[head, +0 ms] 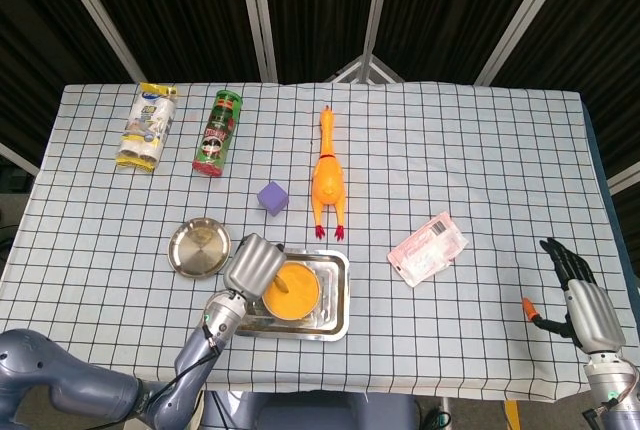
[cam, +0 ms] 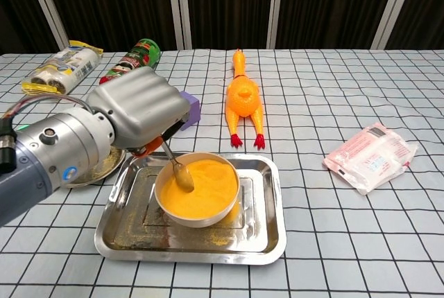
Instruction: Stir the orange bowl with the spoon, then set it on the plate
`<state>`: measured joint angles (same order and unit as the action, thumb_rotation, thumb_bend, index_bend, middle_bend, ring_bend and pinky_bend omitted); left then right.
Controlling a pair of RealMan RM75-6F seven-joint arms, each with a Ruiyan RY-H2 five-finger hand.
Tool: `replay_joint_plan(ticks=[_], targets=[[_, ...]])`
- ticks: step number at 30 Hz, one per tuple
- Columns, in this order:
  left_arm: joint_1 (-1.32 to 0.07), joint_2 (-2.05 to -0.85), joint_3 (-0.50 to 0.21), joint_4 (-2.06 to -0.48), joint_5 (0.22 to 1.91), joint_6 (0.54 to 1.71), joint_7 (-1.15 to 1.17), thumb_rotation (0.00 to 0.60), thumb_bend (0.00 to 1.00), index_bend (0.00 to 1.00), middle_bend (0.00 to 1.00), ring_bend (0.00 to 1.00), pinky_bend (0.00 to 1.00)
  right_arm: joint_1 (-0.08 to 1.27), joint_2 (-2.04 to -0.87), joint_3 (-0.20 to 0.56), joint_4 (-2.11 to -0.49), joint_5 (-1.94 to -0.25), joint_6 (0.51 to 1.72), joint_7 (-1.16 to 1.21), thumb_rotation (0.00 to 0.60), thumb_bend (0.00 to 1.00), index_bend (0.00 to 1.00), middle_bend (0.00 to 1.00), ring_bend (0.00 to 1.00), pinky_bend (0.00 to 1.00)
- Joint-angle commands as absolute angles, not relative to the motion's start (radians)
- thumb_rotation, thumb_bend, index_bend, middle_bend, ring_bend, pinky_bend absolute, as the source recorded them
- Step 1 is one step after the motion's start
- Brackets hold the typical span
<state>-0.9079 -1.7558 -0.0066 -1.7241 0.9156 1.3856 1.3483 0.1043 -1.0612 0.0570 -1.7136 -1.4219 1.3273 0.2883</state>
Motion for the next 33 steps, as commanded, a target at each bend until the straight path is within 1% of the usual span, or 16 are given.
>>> replay_joint_plan(ticks=[1,8,16,21,26,33], targets=[[-0.901,-1.778,-0.013,-1.698,0.951,1.397,1.324,0.600,0.70,0.85,1.00,0.97,0.95,0.104,-1.061,0.057,-1.714,-1.423,1.327,0.288,0.600,0.40,0.00,0.00,0.00,0.00],[-0.885,-1.790,-0.004,-1.698,0.991,1.395,1.294,0.600,0.70,0.85,1.00,0.97,0.95,0.103,-1.061,0.056,-1.714,-1.423,1.329,0.288,0.600,0.41,0.00,0.00,0.00,0.00],[-0.853,-1.750,0.023,-1.797,1.034,1.409,1.274,0.600,0.70,0.85,1.00,0.97,0.95,0.104,-1.061,0.056,-1.714,-1.424,1.328,0.288,0.600,0.41,0.00,0.00,0.00,0.00],[-0.838,-1.737,0.044,-1.832,1.054,1.409,1.275,0.600,0.70,0.85,1.00,0.97,0.95,0.103,-1.061,0.055,-1.717,-1.425,1.329,0.282,0.600,0.40,0.00,0.00,0.00,0.00],[-0.826,-1.733,0.051,-1.827,1.042,1.406,1.299,0.600,0.70,0.85,1.00,0.97,0.95,0.104,-1.061,0.055,-1.717,-1.422,1.326,0.285,0.600,0.40,0.00,0.00,0.00,0.00],[-0.816,-1.753,0.028,-1.775,0.997,1.391,1.304,0.600,0.70,0.85,1.00,0.97,0.95,0.105,-1.060,0.054,-1.717,-1.422,1.323,0.291,0.600,0.40,0.00,0.00,0.00,0.00]])
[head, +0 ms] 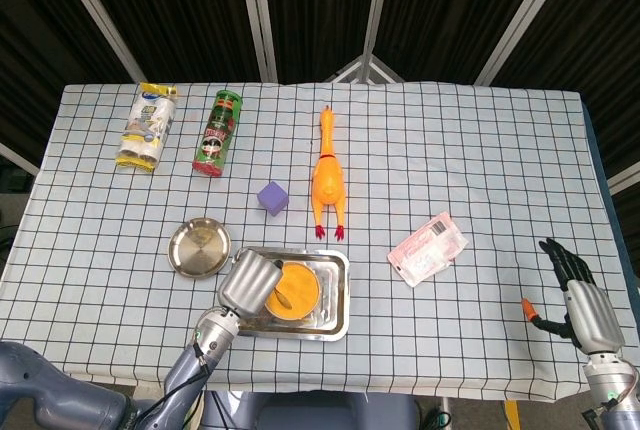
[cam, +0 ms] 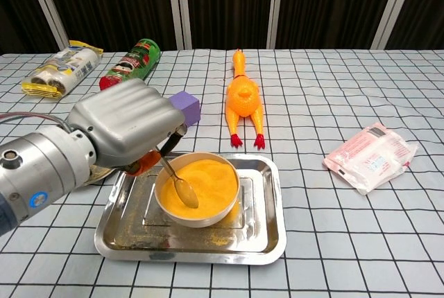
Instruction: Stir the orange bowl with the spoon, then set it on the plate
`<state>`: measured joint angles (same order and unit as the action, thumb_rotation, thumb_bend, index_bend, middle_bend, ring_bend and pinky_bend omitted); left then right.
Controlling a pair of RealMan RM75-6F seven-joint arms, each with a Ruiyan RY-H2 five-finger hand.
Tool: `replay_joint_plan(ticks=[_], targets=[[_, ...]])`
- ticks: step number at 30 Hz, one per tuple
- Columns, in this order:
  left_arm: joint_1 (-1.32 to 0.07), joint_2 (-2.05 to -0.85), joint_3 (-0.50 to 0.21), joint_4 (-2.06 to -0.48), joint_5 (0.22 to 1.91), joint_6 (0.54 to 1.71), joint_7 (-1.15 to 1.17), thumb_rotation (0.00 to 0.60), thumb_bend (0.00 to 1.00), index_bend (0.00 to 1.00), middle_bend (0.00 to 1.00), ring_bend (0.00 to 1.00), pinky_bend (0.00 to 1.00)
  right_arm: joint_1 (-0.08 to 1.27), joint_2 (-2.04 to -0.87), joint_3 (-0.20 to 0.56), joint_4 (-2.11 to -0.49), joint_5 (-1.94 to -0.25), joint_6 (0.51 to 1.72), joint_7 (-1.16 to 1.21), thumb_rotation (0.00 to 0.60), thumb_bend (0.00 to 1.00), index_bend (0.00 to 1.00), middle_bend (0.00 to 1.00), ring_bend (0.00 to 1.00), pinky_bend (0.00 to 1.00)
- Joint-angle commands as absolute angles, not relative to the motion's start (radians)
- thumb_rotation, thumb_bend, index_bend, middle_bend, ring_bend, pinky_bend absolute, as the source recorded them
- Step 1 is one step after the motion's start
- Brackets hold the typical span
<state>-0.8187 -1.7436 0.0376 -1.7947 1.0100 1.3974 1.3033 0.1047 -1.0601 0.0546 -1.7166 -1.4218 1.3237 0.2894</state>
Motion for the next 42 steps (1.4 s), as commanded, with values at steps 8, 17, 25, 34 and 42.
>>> replay_joint_plan(ticks=[8,17,25,34,42], targets=[[-0.819,-1.799,-0.014,-1.696,0.973,1.374,1.305,0.600,0.70,0.85,1.00,0.97,0.95,0.106,-1.058,0.054,-1.717,-1.421,1.319,0.296,0.600,0.40,0.00,0.00,0.00,0.00],[-0.817,-1.840,-0.047,-1.633,0.997,1.387,1.288,0.600,0.70,0.85,1.00,0.97,0.95,0.107,-1.056,0.054,-1.718,-1.422,1.318,0.301,0.600,0.40,0.00,0.00,0.00,0.00],[-0.805,-1.827,-0.052,-1.633,1.037,1.403,1.276,0.600,0.70,0.85,1.00,0.97,0.95,0.107,-1.056,0.052,-1.721,-1.424,1.317,0.303,0.600,0.40,0.00,0.00,0.00,0.00],[-0.798,-1.787,-0.062,-1.681,1.057,1.383,1.239,0.600,0.70,0.85,1.00,0.97,0.95,0.107,-1.055,0.052,-1.722,-1.422,1.314,0.306,0.600,0.40,0.00,0.00,0.00,0.00],[-0.808,-1.768,-0.070,-1.678,1.070,1.369,1.266,0.600,0.70,0.85,1.00,0.97,0.95,0.106,-1.053,0.052,-1.724,-1.422,1.315,0.308,0.600,0.41,0.00,0.00,0.00,0.00]])
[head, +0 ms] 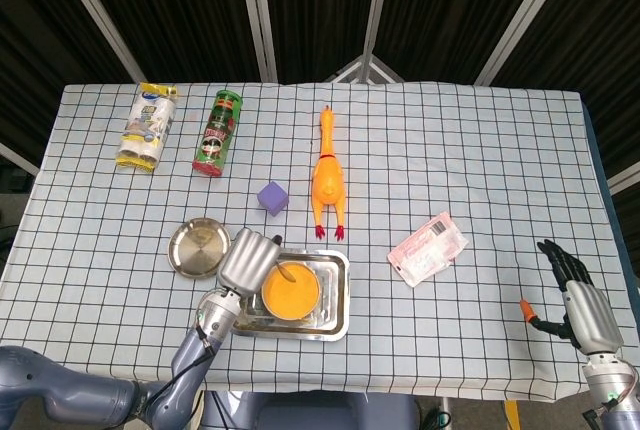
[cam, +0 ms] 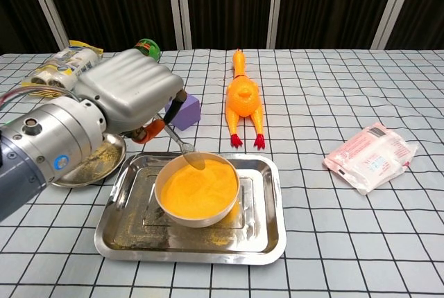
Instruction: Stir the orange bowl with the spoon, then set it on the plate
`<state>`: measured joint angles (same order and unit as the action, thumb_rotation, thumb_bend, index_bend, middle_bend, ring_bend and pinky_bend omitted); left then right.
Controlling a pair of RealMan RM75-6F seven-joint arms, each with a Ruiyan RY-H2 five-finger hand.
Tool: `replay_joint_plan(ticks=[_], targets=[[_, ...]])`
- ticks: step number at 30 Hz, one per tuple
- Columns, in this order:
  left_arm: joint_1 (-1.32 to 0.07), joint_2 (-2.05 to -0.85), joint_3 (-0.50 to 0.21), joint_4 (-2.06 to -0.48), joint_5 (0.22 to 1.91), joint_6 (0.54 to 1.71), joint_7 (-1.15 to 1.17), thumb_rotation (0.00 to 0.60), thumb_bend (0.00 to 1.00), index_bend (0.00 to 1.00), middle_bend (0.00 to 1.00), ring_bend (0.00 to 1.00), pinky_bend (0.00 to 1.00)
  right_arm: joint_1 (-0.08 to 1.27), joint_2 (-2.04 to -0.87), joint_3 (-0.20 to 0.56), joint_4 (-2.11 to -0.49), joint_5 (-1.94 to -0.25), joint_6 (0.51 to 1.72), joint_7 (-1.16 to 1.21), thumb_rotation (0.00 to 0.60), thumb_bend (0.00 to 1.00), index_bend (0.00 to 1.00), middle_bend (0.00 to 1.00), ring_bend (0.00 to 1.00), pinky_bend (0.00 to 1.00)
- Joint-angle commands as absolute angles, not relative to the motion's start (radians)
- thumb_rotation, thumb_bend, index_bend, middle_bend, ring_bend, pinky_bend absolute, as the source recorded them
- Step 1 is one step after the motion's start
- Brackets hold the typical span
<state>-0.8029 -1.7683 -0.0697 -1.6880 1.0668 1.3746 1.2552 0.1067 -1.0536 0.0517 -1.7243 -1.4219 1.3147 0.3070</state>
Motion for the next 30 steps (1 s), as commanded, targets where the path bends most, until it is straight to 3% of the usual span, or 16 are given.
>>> replay_joint_plan(ticks=[1,20,30], targets=[[-0.812,-1.771,-0.072,-1.670,1.073,1.366,1.272,0.600,0.70,0.85,1.00,0.97,0.95,0.106,-1.053,0.052,-1.724,-1.421,1.315,0.309,0.600,0.40,0.00,0.00,0.00,0.00],[-0.830,-1.819,-0.058,-1.594,1.080,1.323,1.348,0.600,0.70,0.85,1.00,0.97,0.95,0.108,-1.049,0.051,-1.723,-1.423,1.309,0.325,0.600,0.40,0.00,0.00,0.00,0.00],[-0.800,-1.798,-0.037,-1.678,1.068,1.331,1.341,0.600,0.70,0.85,1.00,0.97,0.95,0.108,-1.048,0.050,-1.724,-1.426,1.310,0.325,0.600,0.40,0.00,0.00,0.00,0.00]])
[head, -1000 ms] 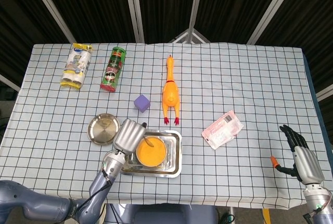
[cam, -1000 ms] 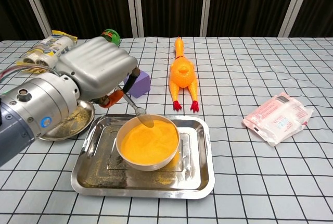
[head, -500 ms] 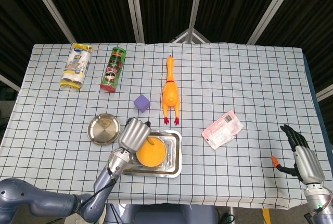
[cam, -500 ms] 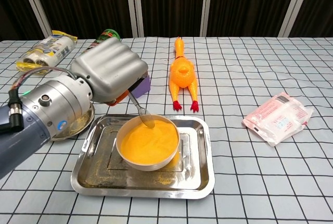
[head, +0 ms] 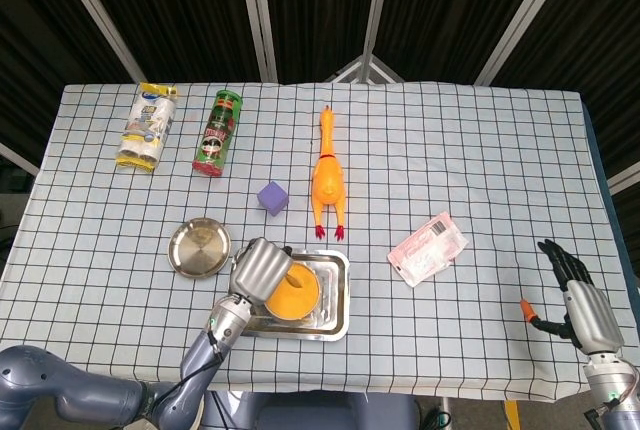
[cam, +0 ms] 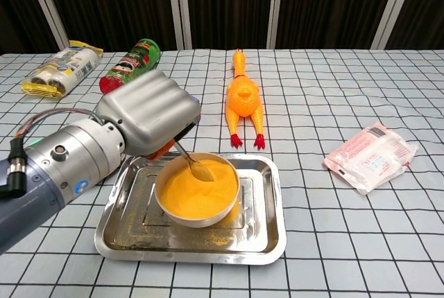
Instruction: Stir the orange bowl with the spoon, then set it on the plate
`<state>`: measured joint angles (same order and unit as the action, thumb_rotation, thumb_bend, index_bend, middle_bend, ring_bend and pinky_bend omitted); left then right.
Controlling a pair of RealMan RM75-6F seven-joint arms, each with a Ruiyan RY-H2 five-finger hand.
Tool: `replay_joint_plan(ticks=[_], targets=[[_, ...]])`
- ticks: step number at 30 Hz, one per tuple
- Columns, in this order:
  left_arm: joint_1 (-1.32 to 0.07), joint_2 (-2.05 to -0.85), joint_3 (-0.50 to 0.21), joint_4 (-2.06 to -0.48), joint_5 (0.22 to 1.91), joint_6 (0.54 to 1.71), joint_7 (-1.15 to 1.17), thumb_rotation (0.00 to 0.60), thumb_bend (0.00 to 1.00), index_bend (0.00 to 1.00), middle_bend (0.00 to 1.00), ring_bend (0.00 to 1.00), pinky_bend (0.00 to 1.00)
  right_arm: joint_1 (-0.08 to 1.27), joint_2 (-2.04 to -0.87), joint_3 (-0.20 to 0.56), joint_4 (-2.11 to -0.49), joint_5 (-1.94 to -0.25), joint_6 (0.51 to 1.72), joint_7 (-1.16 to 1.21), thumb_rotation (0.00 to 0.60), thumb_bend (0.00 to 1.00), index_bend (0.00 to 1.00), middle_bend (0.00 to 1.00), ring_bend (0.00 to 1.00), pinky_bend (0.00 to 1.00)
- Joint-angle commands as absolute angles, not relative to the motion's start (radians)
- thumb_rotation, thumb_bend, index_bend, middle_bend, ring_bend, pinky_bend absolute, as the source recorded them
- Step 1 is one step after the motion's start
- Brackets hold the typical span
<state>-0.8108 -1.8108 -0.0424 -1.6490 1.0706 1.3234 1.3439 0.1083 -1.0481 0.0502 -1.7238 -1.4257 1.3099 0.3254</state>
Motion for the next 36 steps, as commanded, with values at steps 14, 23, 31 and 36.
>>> replay_joint_plan(ticks=[14,23,31,36], targets=[[-0.773,-1.728,-0.019,-1.751,1.122,1.358,1.322,0.600,0.70,0.85,1.00,0.97,0.95,0.108,-1.050,0.049,-1.728,-1.425,1.312,0.313,0.600,0.40,0.00,0.00,0.00,0.00],[-0.796,-1.770,-0.058,-1.648,1.094,1.322,1.336,0.600,0.70,0.85,1.00,0.97,0.95,0.109,-1.049,0.051,-1.726,-1.423,1.309,0.321,0.600,0.41,0.00,0.00,0.00,0.00],[-0.801,-1.816,-0.056,-1.591,1.094,1.311,1.351,0.600,0.70,0.85,1.00,0.97,0.95,0.110,-1.047,0.050,-1.724,-1.425,1.308,0.329,0.600,0.40,0.00,0.00,0.00,0.00],[-0.795,-1.817,-0.043,-1.606,1.095,1.308,1.355,0.600,0.70,0.85,1.00,0.97,0.95,0.109,-1.047,0.049,-1.726,-1.427,1.309,0.327,0.600,0.40,0.00,0.00,0.00,0.00]])
